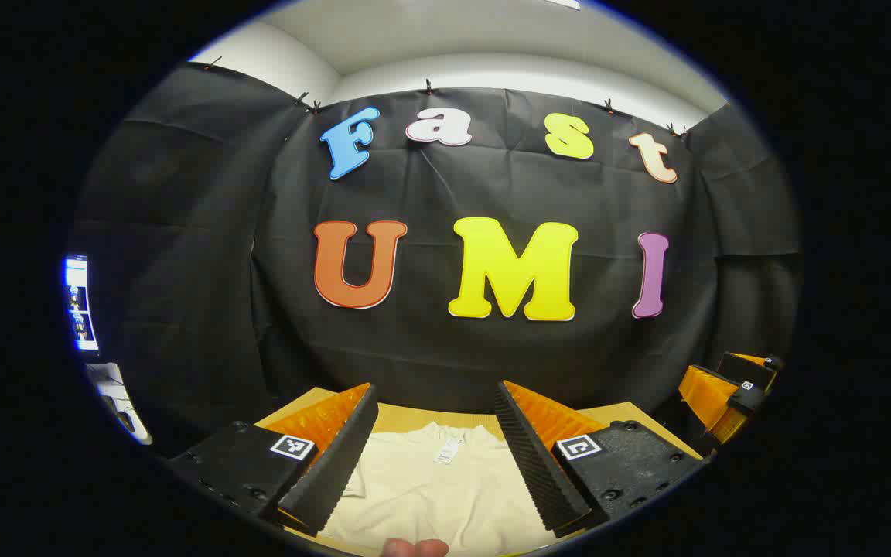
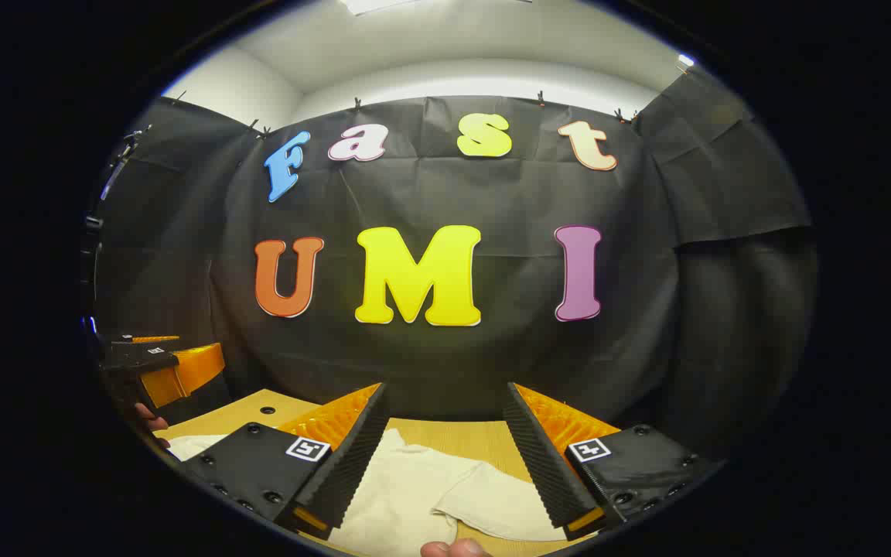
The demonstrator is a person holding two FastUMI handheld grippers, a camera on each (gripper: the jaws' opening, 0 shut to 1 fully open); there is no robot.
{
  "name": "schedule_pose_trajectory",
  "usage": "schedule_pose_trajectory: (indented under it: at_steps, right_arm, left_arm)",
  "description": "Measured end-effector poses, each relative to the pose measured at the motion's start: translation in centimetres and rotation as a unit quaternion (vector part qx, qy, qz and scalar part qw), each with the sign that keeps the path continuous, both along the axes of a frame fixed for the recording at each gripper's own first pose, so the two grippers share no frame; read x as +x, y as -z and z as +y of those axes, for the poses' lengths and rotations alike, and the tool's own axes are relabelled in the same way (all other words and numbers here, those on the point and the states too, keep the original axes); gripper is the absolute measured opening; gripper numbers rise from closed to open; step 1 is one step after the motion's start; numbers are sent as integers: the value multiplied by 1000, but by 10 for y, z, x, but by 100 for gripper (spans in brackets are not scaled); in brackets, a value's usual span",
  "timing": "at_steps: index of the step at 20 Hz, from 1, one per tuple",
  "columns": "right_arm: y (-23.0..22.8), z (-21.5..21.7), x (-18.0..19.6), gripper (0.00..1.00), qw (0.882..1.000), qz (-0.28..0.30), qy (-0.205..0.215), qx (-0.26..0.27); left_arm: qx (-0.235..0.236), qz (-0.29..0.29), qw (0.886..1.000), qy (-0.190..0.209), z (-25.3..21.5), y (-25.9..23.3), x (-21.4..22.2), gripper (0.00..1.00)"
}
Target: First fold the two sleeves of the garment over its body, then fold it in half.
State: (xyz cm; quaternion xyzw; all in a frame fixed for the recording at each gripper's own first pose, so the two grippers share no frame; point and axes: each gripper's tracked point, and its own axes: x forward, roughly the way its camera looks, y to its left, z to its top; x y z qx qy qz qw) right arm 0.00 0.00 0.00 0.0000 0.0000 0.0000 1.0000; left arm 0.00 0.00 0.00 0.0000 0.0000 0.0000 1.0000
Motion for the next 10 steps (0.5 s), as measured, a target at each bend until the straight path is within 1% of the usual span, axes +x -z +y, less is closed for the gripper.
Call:
schedule_pose_trajectory:
  at_steps: [10]
  right_arm:
    - [7, -11, 8, 96, 1000, 11, 5, 5]
  left_arm:
    - [15, 5, 1000, 18, -13, 9, 4, 98]
